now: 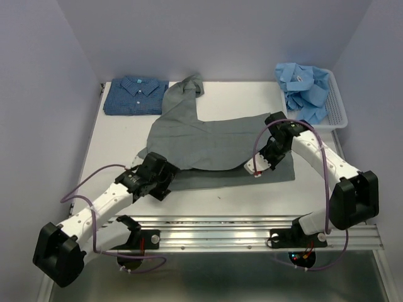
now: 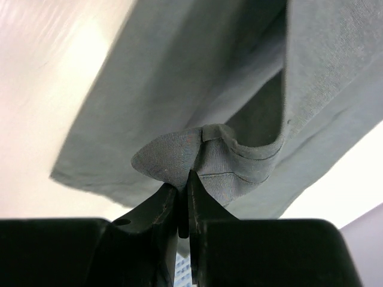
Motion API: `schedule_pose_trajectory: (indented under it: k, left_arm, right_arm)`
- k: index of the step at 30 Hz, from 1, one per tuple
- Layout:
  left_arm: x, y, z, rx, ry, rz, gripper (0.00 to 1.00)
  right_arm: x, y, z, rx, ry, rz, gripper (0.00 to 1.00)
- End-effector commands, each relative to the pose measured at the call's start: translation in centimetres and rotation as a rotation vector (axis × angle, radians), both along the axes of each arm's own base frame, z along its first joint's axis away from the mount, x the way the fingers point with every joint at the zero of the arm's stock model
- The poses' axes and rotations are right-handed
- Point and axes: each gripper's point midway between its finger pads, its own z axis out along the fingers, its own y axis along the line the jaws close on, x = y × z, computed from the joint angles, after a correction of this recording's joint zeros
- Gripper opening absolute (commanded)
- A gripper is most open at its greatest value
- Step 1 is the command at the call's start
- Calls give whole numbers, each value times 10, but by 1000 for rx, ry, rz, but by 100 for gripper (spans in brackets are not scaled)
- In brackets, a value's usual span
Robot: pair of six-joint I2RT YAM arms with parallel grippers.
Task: Fold and stack the long sleeve shirts
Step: Fold the shirt
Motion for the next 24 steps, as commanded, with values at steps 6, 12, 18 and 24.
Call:
schedule_pose_trajectory:
  k: [6,12,18,24]
  left_arm:
    - [22,12,56,53,-157,21,99]
    - [29,3,48,80,-136,-29,99]
    - [45,-12,34,115,-117,-106,99]
    - [52,-24,9,157,-26,-179,99]
  right_arm:
    - [1,-35,4,-221,-147,204,16]
    - [6,-41,-19,-244,-175,163,18]
    - [-8,-60,-32,-313,-132,92,22]
    - [2,-41,-29,-185,-185,26,66]
